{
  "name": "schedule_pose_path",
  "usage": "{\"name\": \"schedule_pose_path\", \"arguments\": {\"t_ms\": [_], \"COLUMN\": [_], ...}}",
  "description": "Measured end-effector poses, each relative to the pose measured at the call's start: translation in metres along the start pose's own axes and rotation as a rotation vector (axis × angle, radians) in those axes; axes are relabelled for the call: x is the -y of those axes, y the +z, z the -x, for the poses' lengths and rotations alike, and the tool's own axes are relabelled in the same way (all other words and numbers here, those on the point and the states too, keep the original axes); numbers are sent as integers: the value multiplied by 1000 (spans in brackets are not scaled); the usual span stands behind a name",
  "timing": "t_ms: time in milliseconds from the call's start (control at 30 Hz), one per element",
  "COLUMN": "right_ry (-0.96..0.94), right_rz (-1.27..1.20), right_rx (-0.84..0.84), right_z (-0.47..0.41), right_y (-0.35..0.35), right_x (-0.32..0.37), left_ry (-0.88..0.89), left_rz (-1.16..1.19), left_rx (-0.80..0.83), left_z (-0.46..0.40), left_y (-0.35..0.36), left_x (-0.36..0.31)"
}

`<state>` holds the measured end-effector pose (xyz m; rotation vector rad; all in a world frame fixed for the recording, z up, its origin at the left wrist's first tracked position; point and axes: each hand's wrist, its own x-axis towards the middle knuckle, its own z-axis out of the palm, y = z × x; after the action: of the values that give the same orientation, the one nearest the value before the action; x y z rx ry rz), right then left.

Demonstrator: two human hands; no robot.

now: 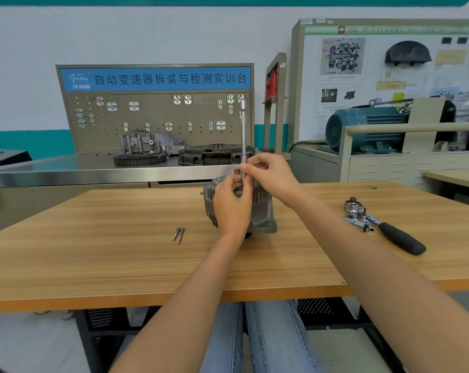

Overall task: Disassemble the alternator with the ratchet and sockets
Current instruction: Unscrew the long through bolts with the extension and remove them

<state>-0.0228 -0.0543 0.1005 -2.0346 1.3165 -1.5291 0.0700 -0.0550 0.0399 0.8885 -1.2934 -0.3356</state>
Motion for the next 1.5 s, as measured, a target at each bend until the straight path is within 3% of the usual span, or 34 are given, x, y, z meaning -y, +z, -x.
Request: {"name": "schedule_pose_path", "arguments": {"t_ms": [200, 567, 767, 967, 1133, 1400, 1500], "right_ry": [-39, 15, 53, -28, 22, 120, 79], "right_rz": [45, 49, 21, 14, 35, -63, -71], "right_rx": [38, 111, -60, 77, 132, -28, 23], "right_z": [1, -2, -4, 1, -2, -7, -3], "right_y": [-2, -3, 6, -5, -4, 3, 1], "right_x": [2, 3, 3, 4, 4, 7, 9], "left_ry": [70, -3, -23, 16, 32, -27, -46], "left_rz": [-25, 12, 23, 22, 7, 82, 109], "left_rx": [14, -10, -25, -19, -20, -36, -35], "left_z": [1, -4, -4, -1, -2, -3, -3], "left_y": [-2, 0, 1, 2, 0, 0, -2], "left_x": [0, 3, 3, 5, 5, -1, -2]}}
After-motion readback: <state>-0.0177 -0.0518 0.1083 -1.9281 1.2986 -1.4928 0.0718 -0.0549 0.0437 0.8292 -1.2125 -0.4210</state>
